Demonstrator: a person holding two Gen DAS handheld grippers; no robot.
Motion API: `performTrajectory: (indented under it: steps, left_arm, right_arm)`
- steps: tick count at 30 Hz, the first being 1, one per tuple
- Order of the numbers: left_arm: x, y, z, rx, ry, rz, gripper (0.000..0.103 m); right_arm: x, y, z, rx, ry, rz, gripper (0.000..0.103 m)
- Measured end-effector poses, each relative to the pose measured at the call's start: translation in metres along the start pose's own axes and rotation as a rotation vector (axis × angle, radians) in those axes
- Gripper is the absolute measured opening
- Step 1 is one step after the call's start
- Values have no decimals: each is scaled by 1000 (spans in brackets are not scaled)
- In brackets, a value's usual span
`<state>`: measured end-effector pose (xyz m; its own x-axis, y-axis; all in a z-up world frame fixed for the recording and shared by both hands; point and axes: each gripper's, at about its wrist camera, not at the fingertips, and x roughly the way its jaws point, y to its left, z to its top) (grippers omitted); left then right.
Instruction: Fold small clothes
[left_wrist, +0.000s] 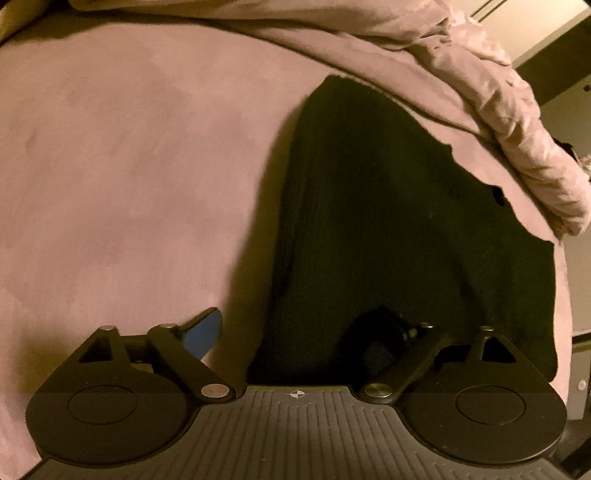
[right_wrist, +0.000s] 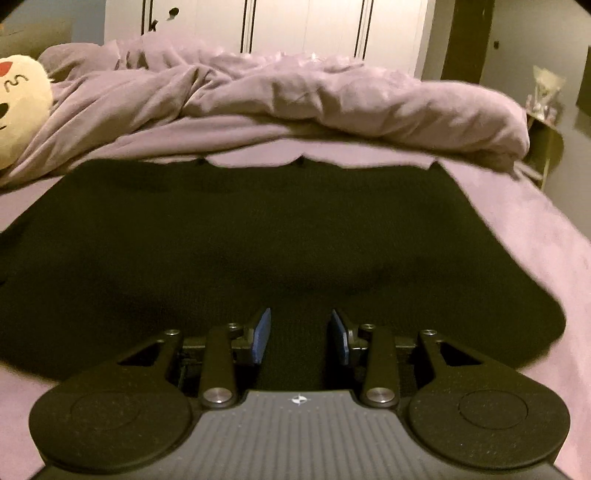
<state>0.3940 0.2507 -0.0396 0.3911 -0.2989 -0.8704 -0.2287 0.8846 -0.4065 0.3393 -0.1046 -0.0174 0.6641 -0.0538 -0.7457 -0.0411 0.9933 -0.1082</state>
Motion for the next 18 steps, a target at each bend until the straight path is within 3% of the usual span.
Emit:
performTrajectory:
  steps: [1,4,8,9,11,16,18]
  left_arm:
    - [2,0,3,-3,-1,-9,89]
    - [18,0,11,-21,25,-60,85]
    - [33,-3,21,-41,23,-111,81]
    - [33,-5,22,-40,19,-134,66]
    - [34,-11,23,-41,31,-159,48]
    - [39,-18,25,-8,46,-149,51]
    - [47,-19,27,-8,64,-157,67]
  right_arm:
    - [3,2,-9,-4,33,-1,36]
    - [2,11,-25,-87,-18,-27,37]
    - [9,2,-13,-20,-6,16,41]
    - [9,-1,-13,-10,-5,28,41]
    - [6,-2,-13,-30,-7,42,41]
    - [1,-5,-16,-61,-10,69,41]
    - [0,-5,-11,-64,6,68,41]
